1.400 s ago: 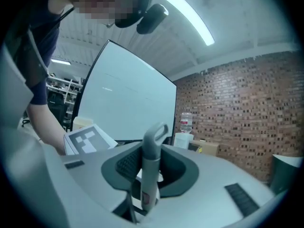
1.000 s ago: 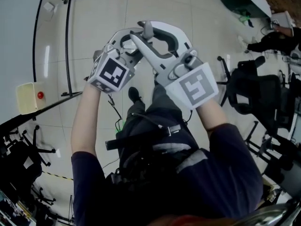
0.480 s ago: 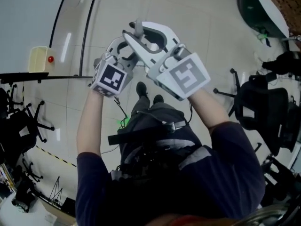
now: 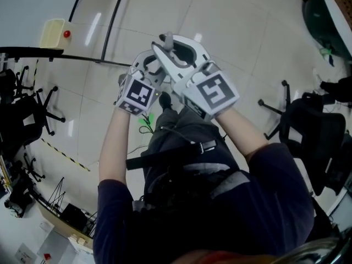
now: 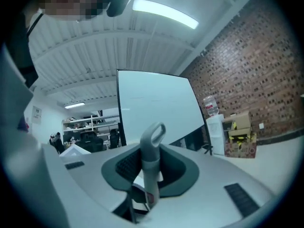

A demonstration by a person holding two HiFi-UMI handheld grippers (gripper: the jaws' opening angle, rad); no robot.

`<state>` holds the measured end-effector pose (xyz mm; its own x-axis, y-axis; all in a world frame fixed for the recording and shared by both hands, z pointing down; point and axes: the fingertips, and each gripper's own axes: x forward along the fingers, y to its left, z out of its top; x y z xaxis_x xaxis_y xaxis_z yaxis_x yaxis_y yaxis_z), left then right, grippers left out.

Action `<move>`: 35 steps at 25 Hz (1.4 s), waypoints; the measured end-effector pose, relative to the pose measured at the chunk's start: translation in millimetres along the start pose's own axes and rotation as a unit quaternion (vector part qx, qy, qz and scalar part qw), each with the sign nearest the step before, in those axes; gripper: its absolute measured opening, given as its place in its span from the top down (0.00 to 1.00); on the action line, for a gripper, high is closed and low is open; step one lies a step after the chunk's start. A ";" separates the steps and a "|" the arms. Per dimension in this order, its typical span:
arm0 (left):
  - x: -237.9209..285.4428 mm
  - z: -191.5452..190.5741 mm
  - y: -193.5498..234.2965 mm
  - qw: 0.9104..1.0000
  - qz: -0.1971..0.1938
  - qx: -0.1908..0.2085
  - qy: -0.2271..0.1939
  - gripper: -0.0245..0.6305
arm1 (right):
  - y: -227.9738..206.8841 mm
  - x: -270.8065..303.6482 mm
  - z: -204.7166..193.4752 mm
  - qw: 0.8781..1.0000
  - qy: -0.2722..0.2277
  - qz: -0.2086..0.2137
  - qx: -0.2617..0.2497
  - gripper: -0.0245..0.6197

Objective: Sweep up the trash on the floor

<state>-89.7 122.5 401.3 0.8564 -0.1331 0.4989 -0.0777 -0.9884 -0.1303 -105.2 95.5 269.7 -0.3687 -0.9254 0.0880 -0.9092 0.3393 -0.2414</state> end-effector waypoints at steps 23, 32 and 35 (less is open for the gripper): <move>77.9 -169.7 -3.7 0.995 -0.050 -0.084 -0.005 0.83 | -42.5 43.4 -189.7 0.982 0.118 -0.147 0.033 0.81; 132.5 -153.0 7.4 0.992 -0.125 -0.025 -0.006 0.84 | -106.5 47.4 -186.3 0.972 0.120 -0.204 0.003 0.81; 152.6 -145.3 3.5 0.990 -0.139 -0.018 -0.006 0.84 | -130.0 37.8 -185.8 0.967 0.115 -0.229 0.015 0.81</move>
<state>-33.4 88.2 601.4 0.8535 0.1443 0.5008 0.1432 -0.9888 0.0408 -37.0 47.8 483.9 0.0337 -0.9142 0.4039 -0.9826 -0.1042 -0.1539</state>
